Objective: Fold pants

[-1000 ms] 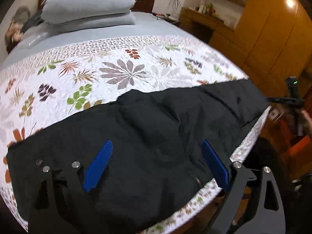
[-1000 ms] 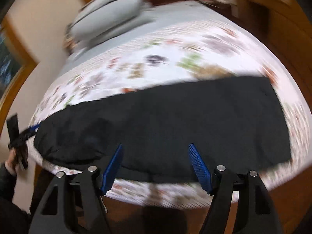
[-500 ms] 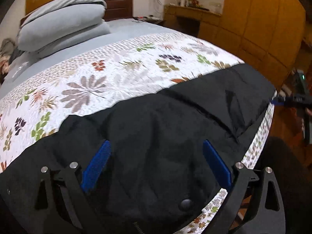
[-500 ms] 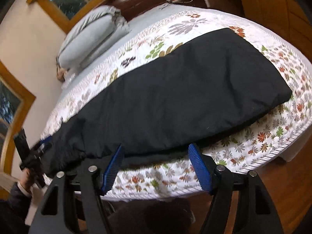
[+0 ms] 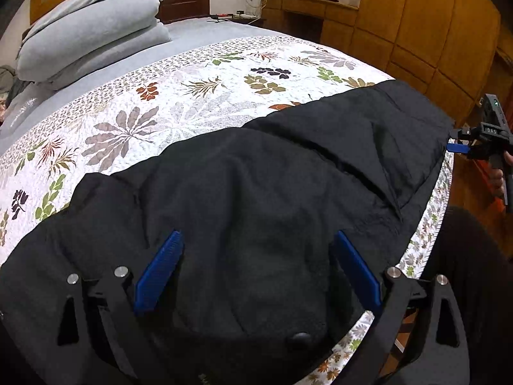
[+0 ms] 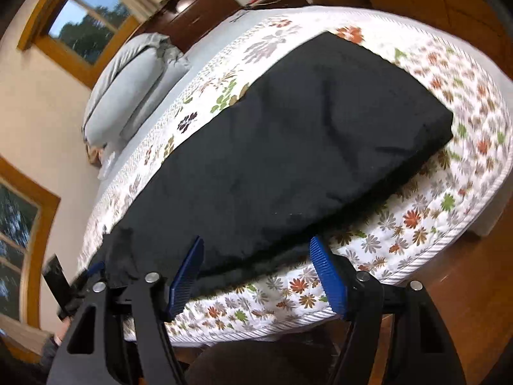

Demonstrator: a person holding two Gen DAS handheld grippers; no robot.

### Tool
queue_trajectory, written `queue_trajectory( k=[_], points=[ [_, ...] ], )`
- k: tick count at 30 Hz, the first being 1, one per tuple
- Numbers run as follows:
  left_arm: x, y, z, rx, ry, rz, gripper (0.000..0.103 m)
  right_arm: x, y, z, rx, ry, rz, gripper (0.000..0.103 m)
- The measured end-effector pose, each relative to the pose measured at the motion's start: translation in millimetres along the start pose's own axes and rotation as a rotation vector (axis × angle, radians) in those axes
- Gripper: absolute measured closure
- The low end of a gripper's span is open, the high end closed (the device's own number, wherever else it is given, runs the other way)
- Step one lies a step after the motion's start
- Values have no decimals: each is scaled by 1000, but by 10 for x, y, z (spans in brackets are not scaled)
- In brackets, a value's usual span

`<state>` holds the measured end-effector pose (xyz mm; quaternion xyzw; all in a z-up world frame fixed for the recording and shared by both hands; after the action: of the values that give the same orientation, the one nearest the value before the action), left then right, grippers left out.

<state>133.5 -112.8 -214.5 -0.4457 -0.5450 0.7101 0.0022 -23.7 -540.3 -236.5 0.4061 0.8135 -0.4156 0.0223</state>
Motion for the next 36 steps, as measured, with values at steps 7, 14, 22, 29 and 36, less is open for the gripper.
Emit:
queue_trajectory(
  k=[7, 14, 22, 29, 36],
  points=[
    [58, 114, 60, -10, 49, -32, 5, -114, 65, -10, 85, -83, -12, 80],
    [142, 176, 174, 0, 131, -61, 3, -206, -158, 129, 117, -68, 13, 84],
    [-105, -106, 63, 24, -5, 39, 3, -222, -496, 213, 115, 36, 105, 26],
    [-445, -435, 50, -201, -171, 205, 2, -389, -659, 561, 144, 174, 183, 20],
    [-349, -288, 128, -188, -168, 157, 2, -391, -482, 806, 112, 264, 200, 20]
  ],
)
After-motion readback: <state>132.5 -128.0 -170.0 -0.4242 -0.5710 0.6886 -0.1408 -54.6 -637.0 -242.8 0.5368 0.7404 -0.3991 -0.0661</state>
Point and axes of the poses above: each gripper's, at about its wrist camera, not at the fingertips, and y roughly the way its jaws point, z to its right, x to its underside, the point moved 3 cm from there along y, roughly the way its jaws point, and after that the axes turned 4 degrees about -x, right-handed, at the moved point
